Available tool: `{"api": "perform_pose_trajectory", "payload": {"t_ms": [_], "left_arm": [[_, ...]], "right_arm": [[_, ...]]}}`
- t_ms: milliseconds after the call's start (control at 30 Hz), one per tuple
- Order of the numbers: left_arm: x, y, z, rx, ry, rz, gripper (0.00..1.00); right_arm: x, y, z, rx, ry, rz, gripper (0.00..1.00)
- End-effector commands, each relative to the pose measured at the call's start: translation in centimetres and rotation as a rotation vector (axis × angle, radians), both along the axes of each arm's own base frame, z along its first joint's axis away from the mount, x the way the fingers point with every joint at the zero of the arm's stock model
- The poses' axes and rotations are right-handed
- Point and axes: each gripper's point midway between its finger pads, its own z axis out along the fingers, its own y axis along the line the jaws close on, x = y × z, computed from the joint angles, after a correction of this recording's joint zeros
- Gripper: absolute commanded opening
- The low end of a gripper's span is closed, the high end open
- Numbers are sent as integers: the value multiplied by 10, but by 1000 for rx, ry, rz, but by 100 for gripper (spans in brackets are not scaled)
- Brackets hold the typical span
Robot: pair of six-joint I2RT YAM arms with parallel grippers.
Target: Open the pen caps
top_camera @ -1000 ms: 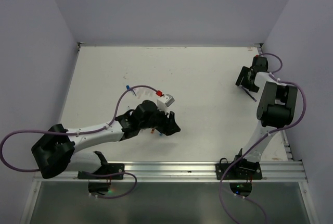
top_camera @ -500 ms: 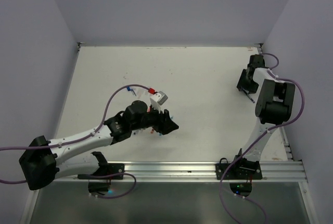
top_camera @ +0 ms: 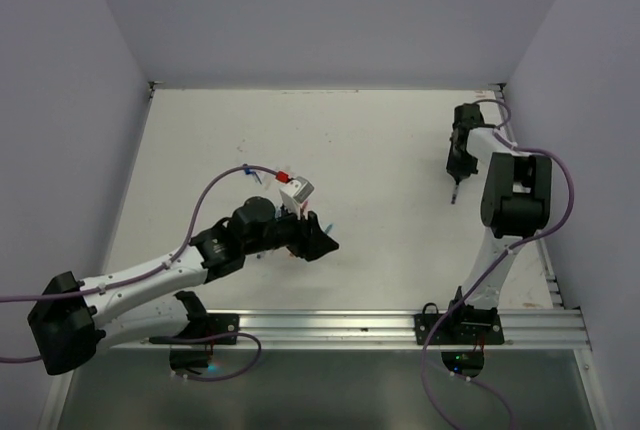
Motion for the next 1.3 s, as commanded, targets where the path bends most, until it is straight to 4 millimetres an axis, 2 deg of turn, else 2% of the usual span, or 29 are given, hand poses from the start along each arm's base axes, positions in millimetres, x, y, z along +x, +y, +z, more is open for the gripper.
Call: {"api": "perform_pose_trajectory", "payload": {"t_ms": [0,33,100,133,167,200,267,300,367,433,467,500,533,567,600,667,700,967,1067,1267], "left_arm": [[-3,6,-1,-16,29,23,60],[-3,7,-1,-20,34,30,60],[-4,9,-5,-19,41,37,59],[-5,9,-6,-24,47,38,59],[-5,9,-6,-27,50,38,59],[-6,9,-7,-33,50,36,58],[-7,8,-9,-44,63,39,58],[-6,6,-7,-60,65,39,57],[-6,5,-7,-71,66,38,57],[-4,3,-4,-96,65,45,56],[-3,2,-4,-102,66,49,56],[-1,1,-4,-106,68,56,56],[1,-1,-3,-112,67,64,57],[2,-2,-3,-115,67,70,57],[5,-5,-4,-121,77,75,57],[7,-10,1,-147,73,70,57],[8,-14,-2,-146,88,64,57],[19,-31,-3,-176,110,70,57],[26,-32,-8,-156,112,99,58],[34,-34,-4,-149,87,125,59]], "right_arm": [[-18,14,6,1,13,2,0],[-15,20,21,14,-42,3,0],[-21,30,29,35,-70,6,0],[-20,38,49,59,-132,10,0],[-21,44,55,77,-155,17,0],[-26,64,60,115,-170,60,0],[-32,80,82,151,-237,82,0],[-33,103,89,205,-265,136,0],[-41,124,109,265,-322,173,0],[-46,157,124,358,-374,237,0],[-54,170,124,407,-375,264,0],[-58,187,139,447,-426,307,0],[-64,201,146,511,-442,322,0],[-71,208,143,541,-441,334,0],[-76,223,157,585,-487,373,0],[-89,243,157,673,-484,396,0],[-94,256,164,701,-501,431,0],[-131,318,166,835,-476,538,0],[-137,332,167,865,-475,560,0],[-153,356,169,944,-463,603,0]]}}
